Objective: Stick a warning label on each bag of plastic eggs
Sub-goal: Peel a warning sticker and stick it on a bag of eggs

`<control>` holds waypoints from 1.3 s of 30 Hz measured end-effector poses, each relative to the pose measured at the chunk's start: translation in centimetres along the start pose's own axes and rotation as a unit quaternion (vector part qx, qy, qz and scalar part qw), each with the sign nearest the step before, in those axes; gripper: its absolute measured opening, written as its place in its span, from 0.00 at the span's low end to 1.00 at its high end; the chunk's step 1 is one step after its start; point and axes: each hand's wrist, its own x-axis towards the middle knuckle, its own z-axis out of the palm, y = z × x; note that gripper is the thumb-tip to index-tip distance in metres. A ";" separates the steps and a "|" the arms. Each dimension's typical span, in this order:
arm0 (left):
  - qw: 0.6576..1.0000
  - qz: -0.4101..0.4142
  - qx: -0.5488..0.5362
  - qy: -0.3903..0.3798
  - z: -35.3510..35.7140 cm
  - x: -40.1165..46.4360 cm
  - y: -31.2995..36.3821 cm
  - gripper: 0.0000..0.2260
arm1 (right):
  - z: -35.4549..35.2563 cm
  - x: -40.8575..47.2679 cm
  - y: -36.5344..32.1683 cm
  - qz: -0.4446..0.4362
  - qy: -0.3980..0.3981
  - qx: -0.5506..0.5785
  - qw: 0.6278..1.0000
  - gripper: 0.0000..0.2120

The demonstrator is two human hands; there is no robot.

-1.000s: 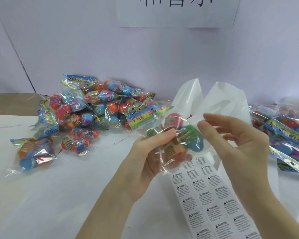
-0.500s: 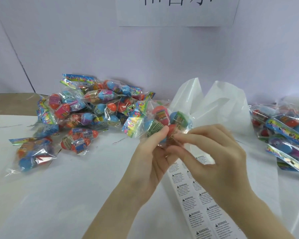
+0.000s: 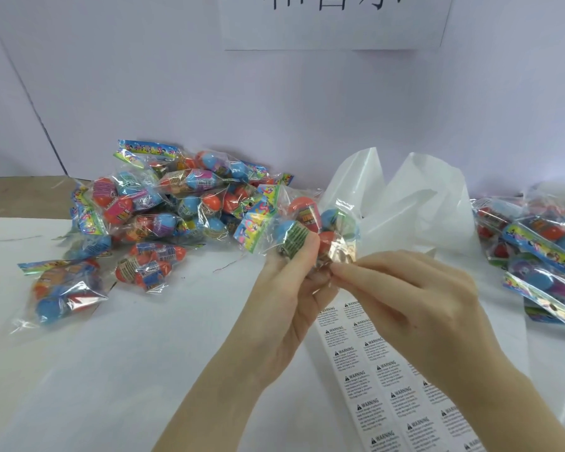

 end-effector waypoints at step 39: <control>0.988 0.061 0.132 0.049 -0.3 0.6 -1.0 0.11 | 0.9 0.4 -1.1 0.163 0.070 0.123 0.976 0.14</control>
